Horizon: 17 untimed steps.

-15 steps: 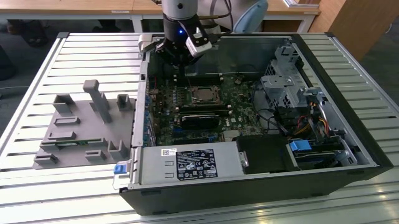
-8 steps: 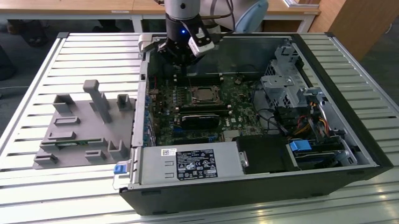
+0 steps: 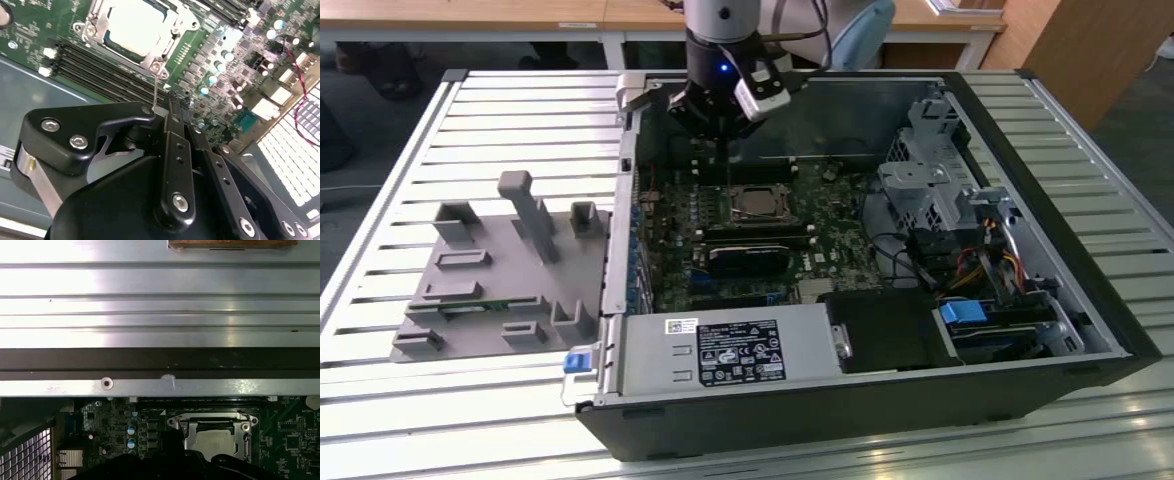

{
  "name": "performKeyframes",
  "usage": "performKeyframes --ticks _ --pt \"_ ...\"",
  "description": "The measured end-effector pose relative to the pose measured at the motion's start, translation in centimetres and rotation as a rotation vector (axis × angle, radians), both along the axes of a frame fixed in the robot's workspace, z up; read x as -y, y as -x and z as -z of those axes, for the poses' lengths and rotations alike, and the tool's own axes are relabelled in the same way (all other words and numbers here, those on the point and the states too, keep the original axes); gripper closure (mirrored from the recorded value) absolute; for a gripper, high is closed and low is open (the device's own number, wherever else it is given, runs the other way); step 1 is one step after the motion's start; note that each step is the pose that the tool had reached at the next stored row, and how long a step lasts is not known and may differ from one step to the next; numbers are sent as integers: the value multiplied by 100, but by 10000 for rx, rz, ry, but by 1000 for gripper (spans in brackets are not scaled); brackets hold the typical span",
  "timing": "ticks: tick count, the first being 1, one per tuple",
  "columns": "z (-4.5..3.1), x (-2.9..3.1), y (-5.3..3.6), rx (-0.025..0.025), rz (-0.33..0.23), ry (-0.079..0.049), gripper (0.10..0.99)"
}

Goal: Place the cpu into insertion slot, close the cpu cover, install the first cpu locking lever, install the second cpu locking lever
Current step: 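Install the first cpu locking lever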

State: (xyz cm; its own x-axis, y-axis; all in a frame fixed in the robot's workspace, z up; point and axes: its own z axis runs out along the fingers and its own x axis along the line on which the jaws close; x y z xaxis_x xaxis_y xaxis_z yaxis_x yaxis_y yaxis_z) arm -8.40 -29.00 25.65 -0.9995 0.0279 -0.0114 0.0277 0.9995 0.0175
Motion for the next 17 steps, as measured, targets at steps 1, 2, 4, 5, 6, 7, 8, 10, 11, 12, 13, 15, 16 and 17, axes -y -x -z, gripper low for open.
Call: performKeyframes --ticks 1,2,4,5,6,7,8,10,11,12,13,15,16,17 --pt "0 0 -17 0 0 0 980" --pt "1 0 -34 0 0 0 980" --pt "1 0 -60 0 1 0 980" --pt "1 0 -71 0 0 1 980" --pt "2 0 -84 1 1 -1 980" --pt "3 0 -99 0 1 0 980" --pt "3 0 -110 0 0 1 980" --pt "4 1 -116 0 0 0 980" --pt "4 0 -119 0 0 0 980" --pt "4 0 -120 0 1 0 980" --pt "4 0 -122 0 1 0 980" --pt "5 0 -129 0 0 0 980" --pt "5 0 -134 0 0 0 980" --pt "6 0 -140 1 0 -1 980"
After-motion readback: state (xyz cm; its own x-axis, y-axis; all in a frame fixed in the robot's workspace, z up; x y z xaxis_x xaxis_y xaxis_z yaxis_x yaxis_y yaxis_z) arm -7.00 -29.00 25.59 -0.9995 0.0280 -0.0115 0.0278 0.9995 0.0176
